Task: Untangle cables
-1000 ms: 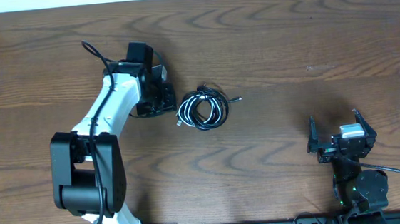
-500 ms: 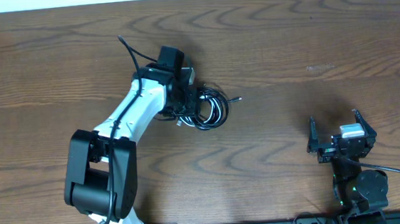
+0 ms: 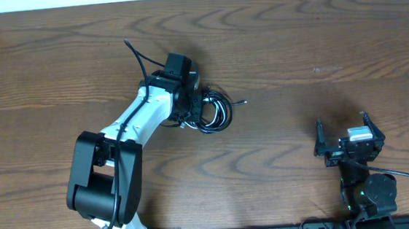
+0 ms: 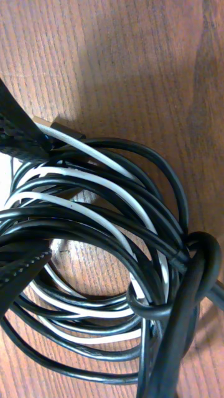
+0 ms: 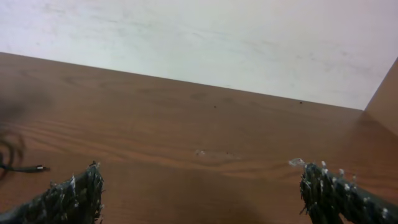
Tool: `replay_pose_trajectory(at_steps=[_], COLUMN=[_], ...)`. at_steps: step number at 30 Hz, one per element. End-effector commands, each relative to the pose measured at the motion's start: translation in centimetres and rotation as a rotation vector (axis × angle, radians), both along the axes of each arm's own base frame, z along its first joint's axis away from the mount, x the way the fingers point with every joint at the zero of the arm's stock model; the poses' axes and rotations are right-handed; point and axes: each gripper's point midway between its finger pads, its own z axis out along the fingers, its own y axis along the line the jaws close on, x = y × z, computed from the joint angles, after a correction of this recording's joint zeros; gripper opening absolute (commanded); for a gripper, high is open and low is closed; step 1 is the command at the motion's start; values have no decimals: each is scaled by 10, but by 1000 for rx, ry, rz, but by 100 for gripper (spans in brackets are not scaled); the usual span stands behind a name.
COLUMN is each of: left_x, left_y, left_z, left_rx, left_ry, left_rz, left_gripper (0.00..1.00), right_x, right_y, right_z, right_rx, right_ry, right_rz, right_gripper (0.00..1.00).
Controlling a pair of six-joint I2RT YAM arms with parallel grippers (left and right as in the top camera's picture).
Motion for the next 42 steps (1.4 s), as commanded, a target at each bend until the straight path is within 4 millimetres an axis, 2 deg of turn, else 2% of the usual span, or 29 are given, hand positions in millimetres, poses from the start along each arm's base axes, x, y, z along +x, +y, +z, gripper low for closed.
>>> replay_pose_trajectory(at_steps=[1,6,10,13,20,24,29,35,42], left_x=[-2,-4,0,7,17,20,13,16,7], left_y=[2,3,26,51,75,71,42,40,43], left_z=[-5,10,30,38,32,17,4,-1,-19], left_rx=[16,13,95,170,174,159,42,39,51], left_ry=[11,-2,-58,-92,-85,-62,-11,-15,24], left_rz=[-10,-9,32,163,302,287,112,98,98], left_gripper=[47,50,50,50,52,56,57,60,60], right_x=[0,0,0,0,0,0,0,0,0], right_y=[2,2,2,2,2,2,2,2,2], right_z=[0,0,0,0,0,0,0,0,0], right_rx=[14,14,14,14,14,14,14,14,14], right_ry=[0,1,0,1,1,1,1,1,0], right_rz=[8,8,8,8,8,8,8,8,8], right_gripper=[99,99,99,99,99,99,99,99,99])
